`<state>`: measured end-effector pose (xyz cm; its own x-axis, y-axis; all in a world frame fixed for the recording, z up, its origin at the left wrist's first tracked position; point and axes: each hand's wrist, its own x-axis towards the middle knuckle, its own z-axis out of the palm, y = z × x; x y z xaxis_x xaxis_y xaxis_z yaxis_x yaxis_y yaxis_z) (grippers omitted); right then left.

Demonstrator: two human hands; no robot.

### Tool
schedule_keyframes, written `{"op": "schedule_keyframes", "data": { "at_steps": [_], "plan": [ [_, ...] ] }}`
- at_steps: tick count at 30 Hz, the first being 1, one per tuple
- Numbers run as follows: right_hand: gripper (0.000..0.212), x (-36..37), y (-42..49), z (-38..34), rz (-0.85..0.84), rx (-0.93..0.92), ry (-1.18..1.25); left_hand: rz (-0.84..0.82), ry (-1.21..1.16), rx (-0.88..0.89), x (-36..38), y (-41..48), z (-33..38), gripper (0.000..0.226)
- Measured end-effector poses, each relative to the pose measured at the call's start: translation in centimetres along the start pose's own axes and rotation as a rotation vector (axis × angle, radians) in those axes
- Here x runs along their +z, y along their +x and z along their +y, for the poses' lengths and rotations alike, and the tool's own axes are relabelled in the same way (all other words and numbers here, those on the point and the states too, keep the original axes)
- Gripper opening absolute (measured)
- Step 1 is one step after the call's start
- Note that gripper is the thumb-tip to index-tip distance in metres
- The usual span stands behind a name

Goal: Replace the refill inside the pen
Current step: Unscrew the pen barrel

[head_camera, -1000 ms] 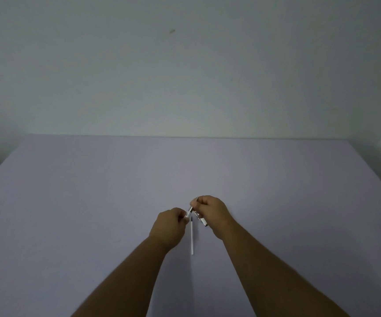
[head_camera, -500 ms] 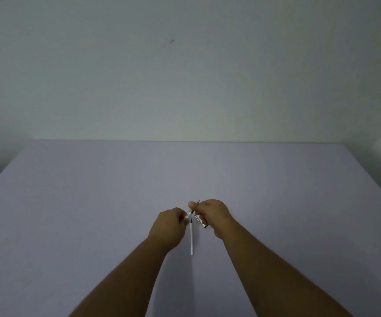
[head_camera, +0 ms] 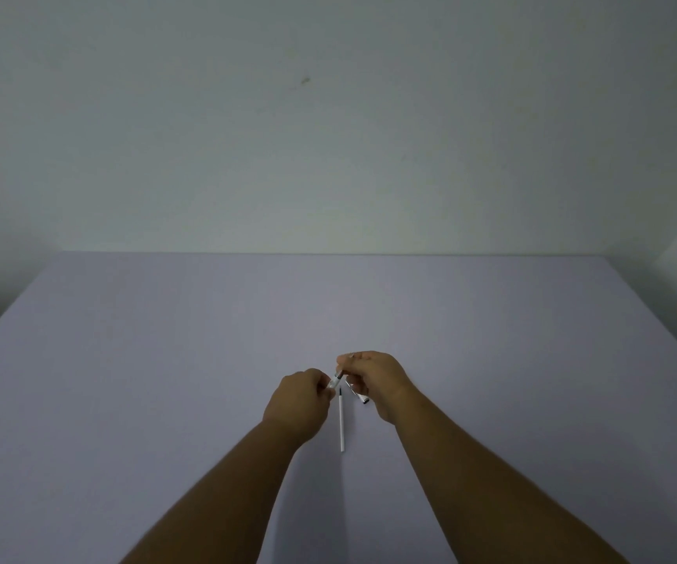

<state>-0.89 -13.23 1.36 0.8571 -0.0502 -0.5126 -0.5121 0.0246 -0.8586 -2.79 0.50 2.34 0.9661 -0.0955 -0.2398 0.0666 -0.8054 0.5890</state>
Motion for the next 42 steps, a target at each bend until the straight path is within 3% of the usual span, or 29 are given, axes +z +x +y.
{"op": "schedule_keyframes", "data": {
  "at_steps": [2,5,8,11,17,20,23,28,32,37,42],
  "plan": [
    [0.019,0.03,-0.16,0.03,0.039,0.010,-0.067,0.001,0.005,0.013,-0.02,-0.17,0.14,0.021],
    [0.005,-0.01,-0.28,0.16,0.030,-0.003,-0.024,-0.008,0.019,0.019,-0.02,-0.38,0.13,0.021],
    [0.004,0.09,-0.54,0.07,0.010,0.010,0.004,-0.008,0.018,0.020,-0.02,-0.60,0.00,0.020],
    [0.022,0.21,-0.74,0.16,0.071,0.023,-0.058,-0.008,0.019,0.032,0.03,-0.72,0.06,0.021],
    [0.006,0.16,-0.93,0.01,0.048,0.012,-0.006,-0.005,0.025,0.030,-0.21,-0.77,0.04,0.021],
    [0.022,0.10,-0.93,0.29,0.086,0.021,-0.087,-0.003,0.022,0.038,-0.15,-0.81,0.08,0.021],
    [0.006,0.12,-0.93,0.24,0.055,0.008,-0.016,-0.010,0.036,0.035,-0.21,-0.87,0.03,0.021],
    [0.026,0.31,-1.01,0.10,0.090,0.020,-0.097,-0.006,0.018,0.022,-0.29,-0.84,-0.06,0.021],
    [0.010,0.25,-0.98,0.23,0.068,-0.008,-0.054,-0.011,0.034,0.027,-0.32,-0.84,-0.15,0.021],
    [0.022,0.50,-1.01,0.18,0.083,0.014,-0.076,-0.007,0.032,0.018,-0.36,-0.73,-0.20,0.022],
    [0.018,0.43,-0.84,-0.06,0.066,0.011,-0.036,-0.006,0.046,0.027,-0.50,-0.56,-0.16,0.022]
  ]
}}
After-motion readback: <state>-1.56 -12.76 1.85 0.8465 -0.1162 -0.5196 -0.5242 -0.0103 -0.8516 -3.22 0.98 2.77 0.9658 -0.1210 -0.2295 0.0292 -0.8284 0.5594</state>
